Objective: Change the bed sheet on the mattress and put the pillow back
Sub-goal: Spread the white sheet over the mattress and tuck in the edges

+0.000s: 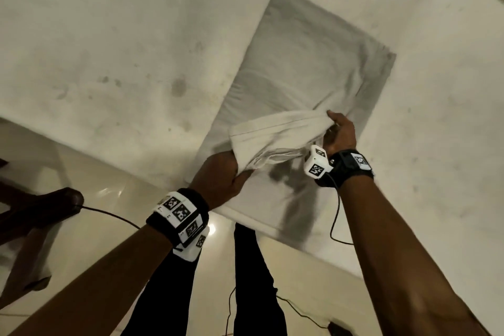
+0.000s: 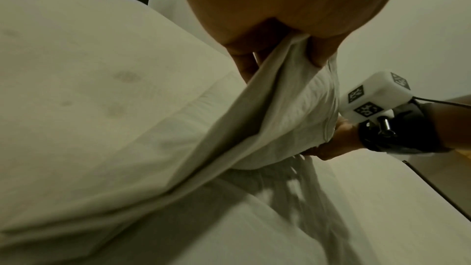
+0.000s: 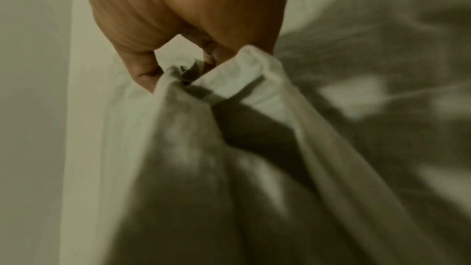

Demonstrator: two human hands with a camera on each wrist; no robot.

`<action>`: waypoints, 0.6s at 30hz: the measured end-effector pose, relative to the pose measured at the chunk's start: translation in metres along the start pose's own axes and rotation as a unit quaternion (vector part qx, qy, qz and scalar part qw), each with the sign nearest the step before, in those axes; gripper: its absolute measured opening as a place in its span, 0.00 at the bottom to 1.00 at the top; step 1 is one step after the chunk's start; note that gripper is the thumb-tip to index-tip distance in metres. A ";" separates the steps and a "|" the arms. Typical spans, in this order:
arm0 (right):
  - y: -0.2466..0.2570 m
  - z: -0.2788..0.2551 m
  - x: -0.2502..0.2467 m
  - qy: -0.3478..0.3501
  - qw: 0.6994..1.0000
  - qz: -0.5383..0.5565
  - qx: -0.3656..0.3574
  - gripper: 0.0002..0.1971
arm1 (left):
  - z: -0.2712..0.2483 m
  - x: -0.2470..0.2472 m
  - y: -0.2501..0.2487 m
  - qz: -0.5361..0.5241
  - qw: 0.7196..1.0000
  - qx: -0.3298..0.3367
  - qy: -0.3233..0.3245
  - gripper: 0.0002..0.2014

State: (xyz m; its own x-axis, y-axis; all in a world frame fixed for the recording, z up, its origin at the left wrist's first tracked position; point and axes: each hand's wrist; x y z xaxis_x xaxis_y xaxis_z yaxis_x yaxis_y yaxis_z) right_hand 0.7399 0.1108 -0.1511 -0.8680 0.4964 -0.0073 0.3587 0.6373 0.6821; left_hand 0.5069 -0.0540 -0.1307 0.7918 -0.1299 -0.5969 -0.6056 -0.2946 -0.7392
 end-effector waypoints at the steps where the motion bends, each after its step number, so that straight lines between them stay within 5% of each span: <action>1: 0.002 0.002 0.008 -0.002 1.000 -0.028 -0.005 0.21 | 0.000 -0.009 -0.001 0.004 1.000 0.014 -0.010 0.24; 2: 0.006 0.003 0.014 0.003 0.999 -0.032 -0.008 0.26 | 0.001 -0.014 -0.002 0.003 1.000 0.023 -0.019 0.22; 5: 0.019 -0.006 0.046 0.018 0.998 -0.019 -0.051 0.15 | -0.002 -0.038 0.000 -0.034 0.999 -0.010 -0.036 0.23; 9: 0.045 -0.031 0.121 0.123 0.990 -0.008 -0.069 0.24 | -0.001 -0.097 0.013 -0.101 0.982 -0.094 -0.130 0.22; 12: 0.047 -0.066 0.209 0.213 0.965 -0.044 -0.147 0.10 | 0.001 -0.147 0.037 -0.138 0.956 -0.138 -0.220 0.17; 15: 0.015 -0.094 0.301 0.307 0.932 -0.063 -0.181 0.18 | 0.010 -0.189 0.094 -0.180 0.881 -0.295 -0.322 0.18; 18: -0.041 -0.117 0.363 0.418 0.899 -0.092 -0.092 0.26 | 0.002 -0.210 0.192 -0.202 0.788 -0.437 -0.384 0.23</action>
State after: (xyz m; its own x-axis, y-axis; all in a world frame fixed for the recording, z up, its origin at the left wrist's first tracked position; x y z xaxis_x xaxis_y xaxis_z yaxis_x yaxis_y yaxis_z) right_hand 0.3696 0.1961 -0.0957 -0.8897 -0.2728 0.3660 0.1857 0.5162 0.8361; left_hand 0.2244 -0.0812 -0.1483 0.4196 0.6539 -0.6296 0.2355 -0.7482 -0.6202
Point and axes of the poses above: each hand's wrist, its own z-axis towards the middle knuckle, its own x-axis out of the palm, y = z × x, and after that the axes turned 13 degrees about -x, right-handed
